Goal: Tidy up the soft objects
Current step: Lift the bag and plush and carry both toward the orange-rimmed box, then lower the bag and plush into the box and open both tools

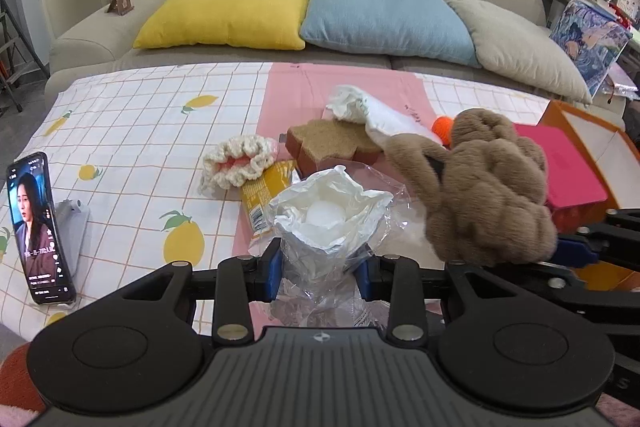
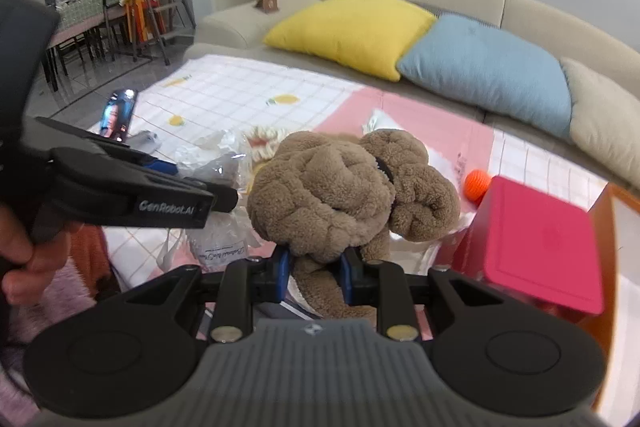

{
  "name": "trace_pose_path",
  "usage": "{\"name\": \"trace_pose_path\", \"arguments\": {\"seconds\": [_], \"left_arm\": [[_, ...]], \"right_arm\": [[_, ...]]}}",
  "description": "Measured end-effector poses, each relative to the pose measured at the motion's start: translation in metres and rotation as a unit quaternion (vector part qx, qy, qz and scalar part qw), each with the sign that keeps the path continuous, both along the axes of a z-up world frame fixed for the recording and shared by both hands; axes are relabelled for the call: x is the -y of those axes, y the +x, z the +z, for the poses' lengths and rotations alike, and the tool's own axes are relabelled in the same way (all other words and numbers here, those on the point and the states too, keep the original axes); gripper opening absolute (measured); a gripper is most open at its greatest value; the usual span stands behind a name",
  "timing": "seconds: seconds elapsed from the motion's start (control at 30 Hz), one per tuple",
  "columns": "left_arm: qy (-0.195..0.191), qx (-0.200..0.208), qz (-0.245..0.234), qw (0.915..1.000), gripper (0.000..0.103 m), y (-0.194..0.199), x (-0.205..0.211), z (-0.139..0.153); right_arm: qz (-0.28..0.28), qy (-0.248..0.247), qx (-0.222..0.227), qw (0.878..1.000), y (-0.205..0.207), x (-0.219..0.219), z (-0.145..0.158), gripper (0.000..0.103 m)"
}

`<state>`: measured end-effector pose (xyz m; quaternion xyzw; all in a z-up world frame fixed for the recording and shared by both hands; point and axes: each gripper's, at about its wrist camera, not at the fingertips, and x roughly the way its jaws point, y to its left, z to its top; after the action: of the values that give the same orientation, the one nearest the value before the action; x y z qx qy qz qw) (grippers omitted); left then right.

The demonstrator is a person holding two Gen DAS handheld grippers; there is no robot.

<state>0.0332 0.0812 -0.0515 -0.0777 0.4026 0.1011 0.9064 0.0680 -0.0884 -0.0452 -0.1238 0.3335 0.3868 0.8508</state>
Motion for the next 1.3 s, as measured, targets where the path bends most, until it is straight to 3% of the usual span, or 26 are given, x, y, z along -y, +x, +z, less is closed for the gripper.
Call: {"name": "trace_pose_path", "arguments": {"seconds": [0.27,0.57,0.73,0.93,1.03,1.3], "left_arm": [[-0.025,0.022,-0.030,0.9990,0.040,-0.005,0.022,0.036],[-0.037,0.041,-0.124,0.9907,0.040,0.023,0.076,0.070],[-0.048,0.050,-0.201,0.9771,0.040,0.049,0.123,0.087],[-0.073,0.033,-0.285,0.9551,0.040,0.085,0.179,0.089],[-0.104,0.016,-0.311,0.9446,0.040,0.100,0.200,0.082],[-0.121,-0.039,-0.327,0.9363,0.040,0.137,0.238,0.049]], "right_arm": [[0.001,-0.016,0.058,0.998,-0.020,0.042,0.033,0.023],[-0.028,-0.084,0.110,0.990,-0.012,0.108,0.057,0.023],[-0.046,-0.137,0.129,0.981,0.001,0.146,0.064,0.023],[-0.048,-0.217,0.106,0.969,0.024,0.185,0.057,0.023],[-0.049,-0.251,0.098,0.962,0.033,0.203,0.052,0.024],[-0.034,-0.343,0.079,0.935,0.050,0.229,0.025,0.024]]}}
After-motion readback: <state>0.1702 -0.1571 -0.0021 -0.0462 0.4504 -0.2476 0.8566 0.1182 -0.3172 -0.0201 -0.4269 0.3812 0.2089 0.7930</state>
